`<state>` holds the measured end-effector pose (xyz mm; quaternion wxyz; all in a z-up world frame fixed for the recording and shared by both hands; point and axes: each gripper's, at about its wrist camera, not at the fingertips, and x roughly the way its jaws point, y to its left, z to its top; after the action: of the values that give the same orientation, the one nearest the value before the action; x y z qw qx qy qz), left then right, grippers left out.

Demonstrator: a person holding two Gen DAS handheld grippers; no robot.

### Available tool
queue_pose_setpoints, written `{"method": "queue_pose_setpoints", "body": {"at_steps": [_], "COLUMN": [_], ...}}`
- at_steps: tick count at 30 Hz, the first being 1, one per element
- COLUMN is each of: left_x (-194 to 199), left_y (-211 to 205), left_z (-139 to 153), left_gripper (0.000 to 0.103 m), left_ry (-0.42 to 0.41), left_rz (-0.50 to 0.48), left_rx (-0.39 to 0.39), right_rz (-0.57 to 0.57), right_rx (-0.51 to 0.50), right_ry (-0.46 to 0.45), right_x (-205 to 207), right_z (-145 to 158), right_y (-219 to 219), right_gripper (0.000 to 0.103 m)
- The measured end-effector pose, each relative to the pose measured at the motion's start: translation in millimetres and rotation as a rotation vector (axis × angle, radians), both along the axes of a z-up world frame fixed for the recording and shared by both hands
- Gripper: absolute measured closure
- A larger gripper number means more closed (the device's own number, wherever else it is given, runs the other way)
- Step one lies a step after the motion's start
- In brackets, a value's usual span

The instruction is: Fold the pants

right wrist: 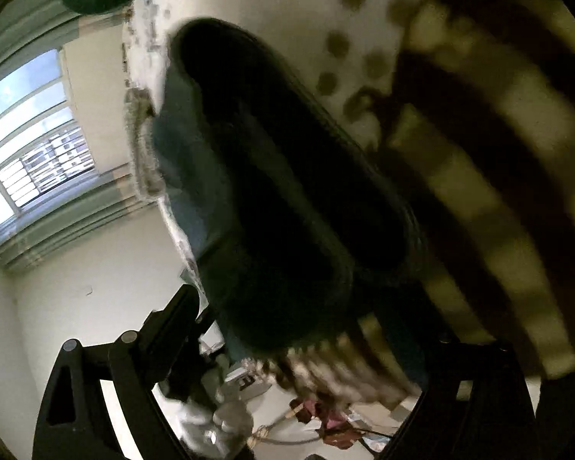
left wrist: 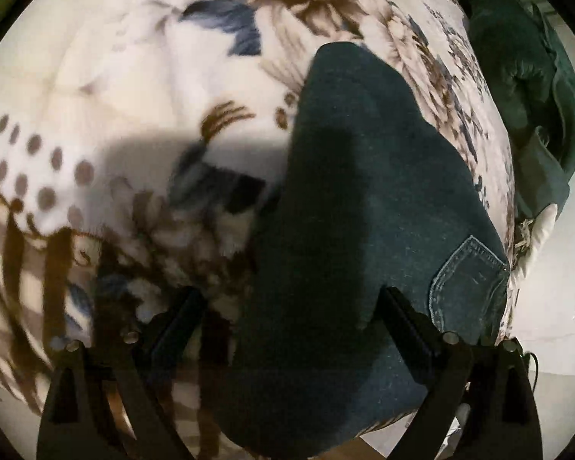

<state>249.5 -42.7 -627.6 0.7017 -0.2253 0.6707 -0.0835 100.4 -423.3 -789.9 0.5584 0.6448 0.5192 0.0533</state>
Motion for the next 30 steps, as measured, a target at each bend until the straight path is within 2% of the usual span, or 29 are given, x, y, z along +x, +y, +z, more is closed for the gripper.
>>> {"method": "queue_pose_setpoints", "body": {"at_steps": [4, 7, 9, 12, 14, 15, 16, 17, 20, 25, 30], "left_x": [1, 2, 2, 1, 2, 2, 1, 3, 0, -2, -4], "left_y": [3, 5, 6, 4, 3, 2, 1, -1, -6, -9, -7], "left_z": [-1, -2, -5, -5, -1, 2, 9, 11, 29, 54, 86], "left_gripper": [0.008, 0.008, 0.007, 0.007, 0.009, 0.027, 0.046, 0.064, 0.081, 0.085, 0.086], "left_ry": [0.001, -0.003, -0.002, -0.017, -0.037, -0.051, -0.087, -0.095, -0.154, -0.194, -0.232], "left_rz": [-0.034, -0.037, -0.037, -0.036, -0.032, -0.031, -0.035, -0.043, -0.064, -0.059, -0.044], "left_rx": [-0.003, -0.015, -0.024, -0.018, -0.022, -0.019, -0.048, -0.060, -0.042, -0.053, -0.060], "right_rz": [-0.025, -0.066, -0.021, 0.053, 0.035, 0.034, 0.034, 0.028, 0.000, -0.003, 0.036], "right_rx": [-0.029, 0.028, -0.018, -0.063, -0.068, -0.076, -0.095, -0.119, -0.134, -0.162, -0.169], "right_ry": [0.005, -0.075, -0.077, -0.041, -0.036, -0.038, -0.037, -0.041, -0.059, -0.068, -0.094], "right_x": [11, 14, 24, 33, 37, 39, 39, 37, 31, 36, 42], "right_z": [-2, 12, 20, 6, 8, 11, 15, 21, 32, 55, 84], "right_y": [7, 14, 21, 35, 39, 41, 43, 45, 52, 69, 63], "right_gripper": [0.007, 0.007, 0.007, 0.009, 0.009, 0.011, 0.022, 0.038, 0.055, 0.061, 0.062]}}
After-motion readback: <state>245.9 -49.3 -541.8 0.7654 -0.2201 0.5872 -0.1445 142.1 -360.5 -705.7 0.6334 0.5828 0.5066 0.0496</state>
